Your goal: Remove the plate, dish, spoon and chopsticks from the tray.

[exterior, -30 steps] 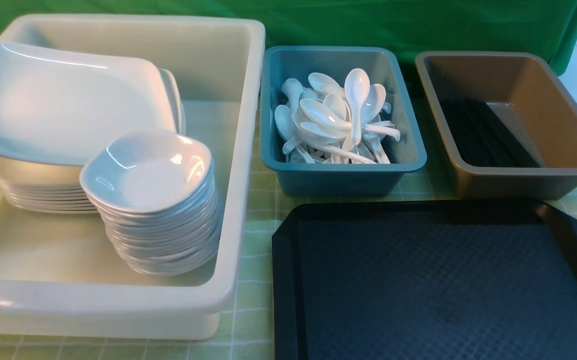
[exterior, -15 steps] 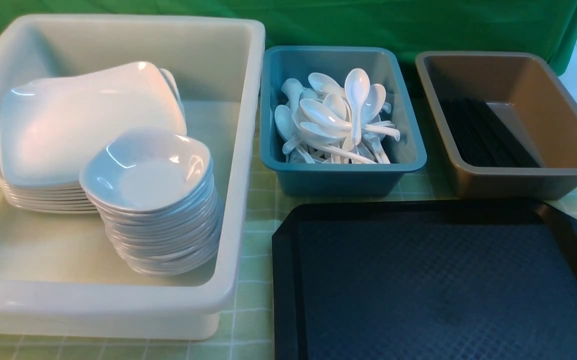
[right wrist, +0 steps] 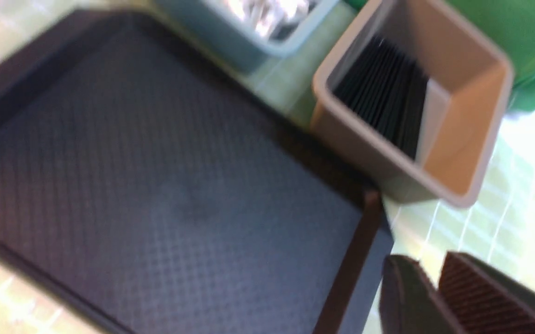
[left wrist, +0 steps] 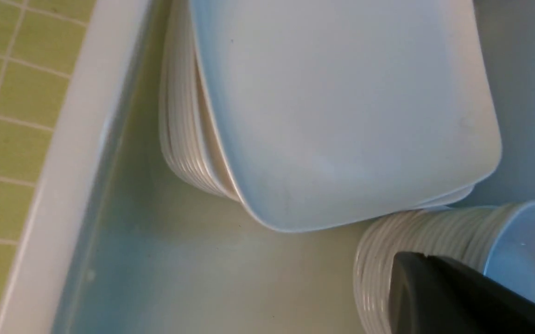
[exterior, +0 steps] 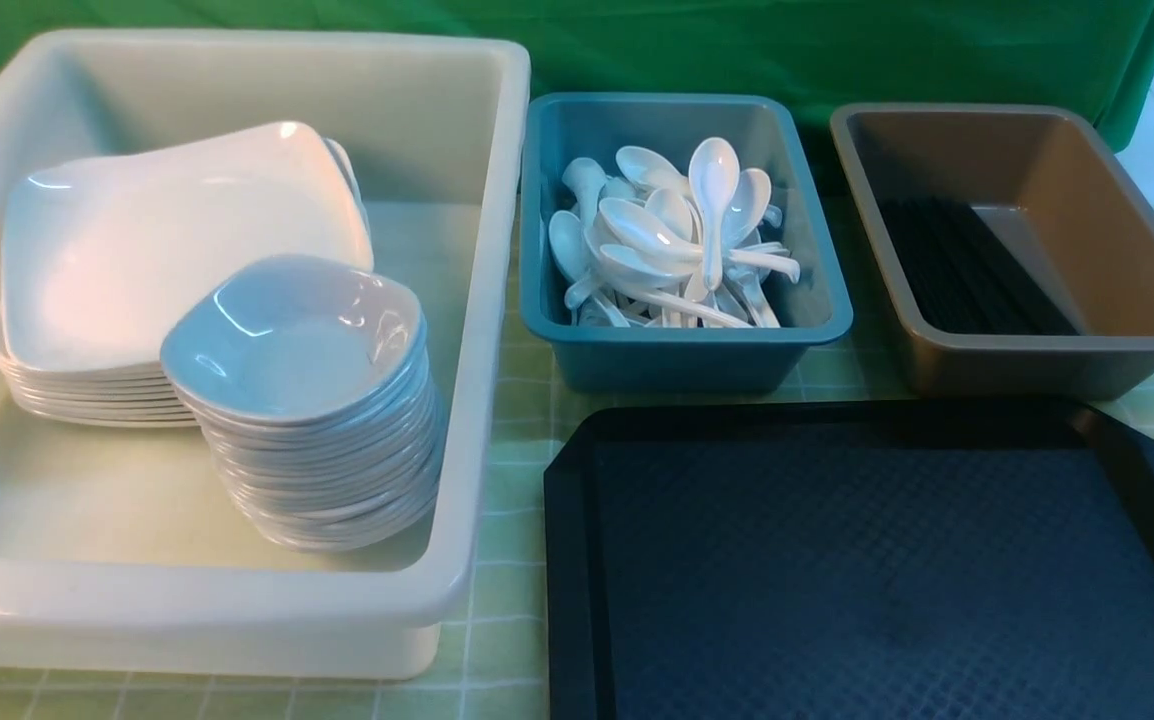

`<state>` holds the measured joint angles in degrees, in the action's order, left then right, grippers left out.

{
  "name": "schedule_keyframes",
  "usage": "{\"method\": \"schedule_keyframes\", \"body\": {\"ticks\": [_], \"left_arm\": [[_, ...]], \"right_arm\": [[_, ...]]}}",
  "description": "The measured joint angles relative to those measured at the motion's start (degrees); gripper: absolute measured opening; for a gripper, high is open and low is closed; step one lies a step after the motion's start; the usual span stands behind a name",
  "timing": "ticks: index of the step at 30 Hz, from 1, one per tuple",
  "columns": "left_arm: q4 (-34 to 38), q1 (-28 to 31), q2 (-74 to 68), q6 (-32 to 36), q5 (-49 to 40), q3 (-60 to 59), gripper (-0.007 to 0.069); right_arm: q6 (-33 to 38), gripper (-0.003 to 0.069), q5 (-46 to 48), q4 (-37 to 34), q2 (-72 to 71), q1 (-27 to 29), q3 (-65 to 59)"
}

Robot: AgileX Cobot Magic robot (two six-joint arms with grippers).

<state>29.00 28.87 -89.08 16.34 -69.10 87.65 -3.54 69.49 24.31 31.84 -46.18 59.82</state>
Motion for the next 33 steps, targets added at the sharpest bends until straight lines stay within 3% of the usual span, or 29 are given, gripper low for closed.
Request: {"method": "schedule_keyframes", "body": {"ticks": [4,8,14,21,26,31,33], "left_arm": [[-0.5,-4.7,2.5,0.0,-0.2,-1.0,-0.0018],[-4.2,-11.6,3.2,-0.3,0.2,-1.0,-0.0019],[-17.2,-18.2,-1.3,-7.4,8.7,-1.2,-0.0019],[-23.9,-18.5,-13.0,-11.3,16.7,-1.2,-0.0019],[-24.9,-18.5,-20.1,-11.7,20.1,-1.2,-0.0018],[-26.8,-18.6,-21.4,-11.9,22.0,-0.6,-0.0018],[-30.9,-18.7,-21.4,-12.4,23.2,-0.6,-0.0018]], "right_arm": [[-2.2,0.0008,0.0,-0.2,-5.5,0.0,-0.2],[-6.9,-0.0001,0.1,-0.1,-13.7,0.0,-2.0],[-13.0,-0.0001,0.5,-0.1,-23.6,0.0,-6.8],[-14.9,-0.0001,0.7,-0.8,-23.4,0.0,-9.3],[-15.6,-0.0001,0.5,-0.9,-22.6,0.0,-9.8],[-16.1,-0.0001,0.5,-1.0,-22.5,0.0,-9.8],[-16.2,-0.0001,0.5,-1.0,-22.5,0.0,-9.8]]}}
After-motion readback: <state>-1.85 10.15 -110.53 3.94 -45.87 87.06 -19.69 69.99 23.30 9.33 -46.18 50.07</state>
